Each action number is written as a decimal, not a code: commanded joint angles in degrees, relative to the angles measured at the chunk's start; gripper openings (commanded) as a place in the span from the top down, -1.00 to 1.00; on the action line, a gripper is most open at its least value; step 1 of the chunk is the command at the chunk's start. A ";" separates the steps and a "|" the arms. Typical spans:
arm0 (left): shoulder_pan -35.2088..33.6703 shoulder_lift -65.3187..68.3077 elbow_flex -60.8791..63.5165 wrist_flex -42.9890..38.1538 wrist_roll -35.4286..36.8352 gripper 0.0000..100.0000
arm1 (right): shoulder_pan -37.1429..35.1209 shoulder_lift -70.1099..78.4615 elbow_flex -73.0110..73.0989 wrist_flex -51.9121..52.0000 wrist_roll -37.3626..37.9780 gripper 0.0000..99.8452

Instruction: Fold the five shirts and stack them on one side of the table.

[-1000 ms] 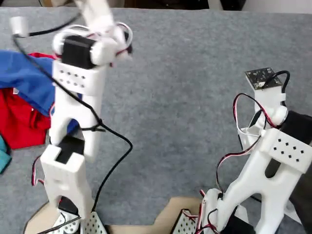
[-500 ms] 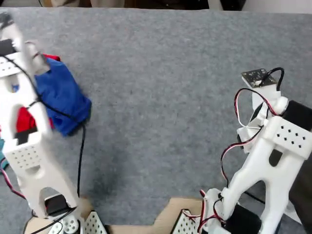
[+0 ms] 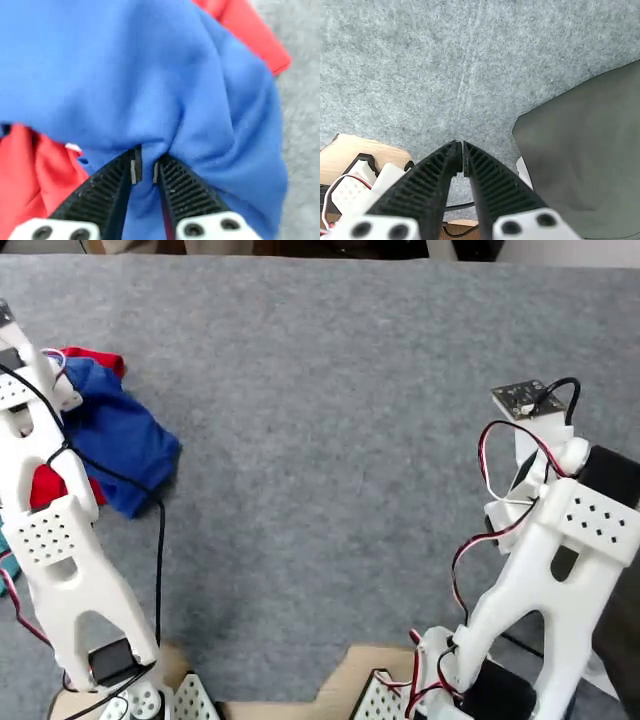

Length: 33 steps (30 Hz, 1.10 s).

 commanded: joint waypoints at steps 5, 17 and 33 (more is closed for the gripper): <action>13.45 -6.55 -26.55 18.90 1.58 0.96 | -0.48 0.04 -4.18 0.97 0.35 0.96; 44.66 -20.62 -20.40 18.73 1.32 0.96 | -0.13 0.04 -4.26 0.97 0.44 0.96; 48.35 -27.82 2.37 18.64 1.58 0.56 | -8.92 8.92 -20.00 0.79 2.64 0.28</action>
